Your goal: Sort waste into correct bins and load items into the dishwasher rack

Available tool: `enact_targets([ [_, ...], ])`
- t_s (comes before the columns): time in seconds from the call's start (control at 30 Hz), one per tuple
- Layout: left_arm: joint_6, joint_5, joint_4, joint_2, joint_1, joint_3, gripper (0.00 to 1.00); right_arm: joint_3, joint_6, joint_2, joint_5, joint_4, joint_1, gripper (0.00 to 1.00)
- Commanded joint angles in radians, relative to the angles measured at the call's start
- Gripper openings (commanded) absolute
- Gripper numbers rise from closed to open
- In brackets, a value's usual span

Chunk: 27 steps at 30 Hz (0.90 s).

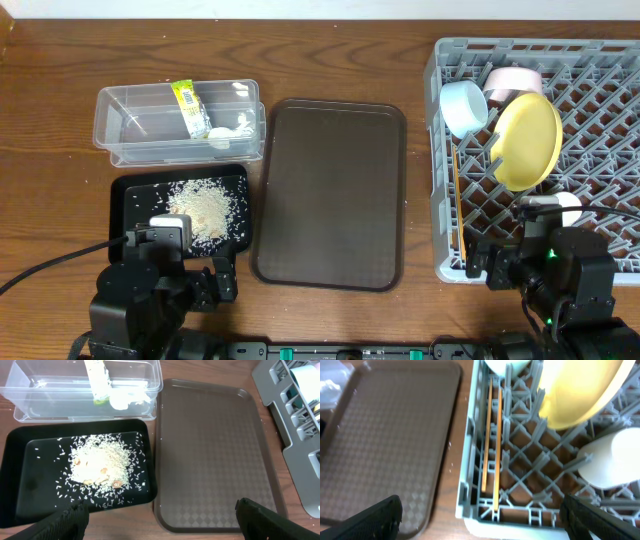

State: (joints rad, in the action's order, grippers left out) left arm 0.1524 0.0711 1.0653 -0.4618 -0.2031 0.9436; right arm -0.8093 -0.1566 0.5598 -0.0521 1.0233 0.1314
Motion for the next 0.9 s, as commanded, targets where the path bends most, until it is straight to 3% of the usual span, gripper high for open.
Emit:
enact_targets([
  [0.0,-0.010,-0.012,-0.005,0.005,0.005,-0.005,0.96,0.007,-0.011,-0.005,0.010,0.028,0.006,0.99],
  [0.6,-0.010,-0.012,-0.004,0.005,0.005,-0.005,0.97,0.008,-0.010,-0.032,0.013,0.074,0.006,0.99],
  [0.87,-0.010,-0.012,-0.004,0.005,0.005,-0.005,0.97,0.119,0.106,-0.209,0.026,-0.164,-0.026,0.99],
])
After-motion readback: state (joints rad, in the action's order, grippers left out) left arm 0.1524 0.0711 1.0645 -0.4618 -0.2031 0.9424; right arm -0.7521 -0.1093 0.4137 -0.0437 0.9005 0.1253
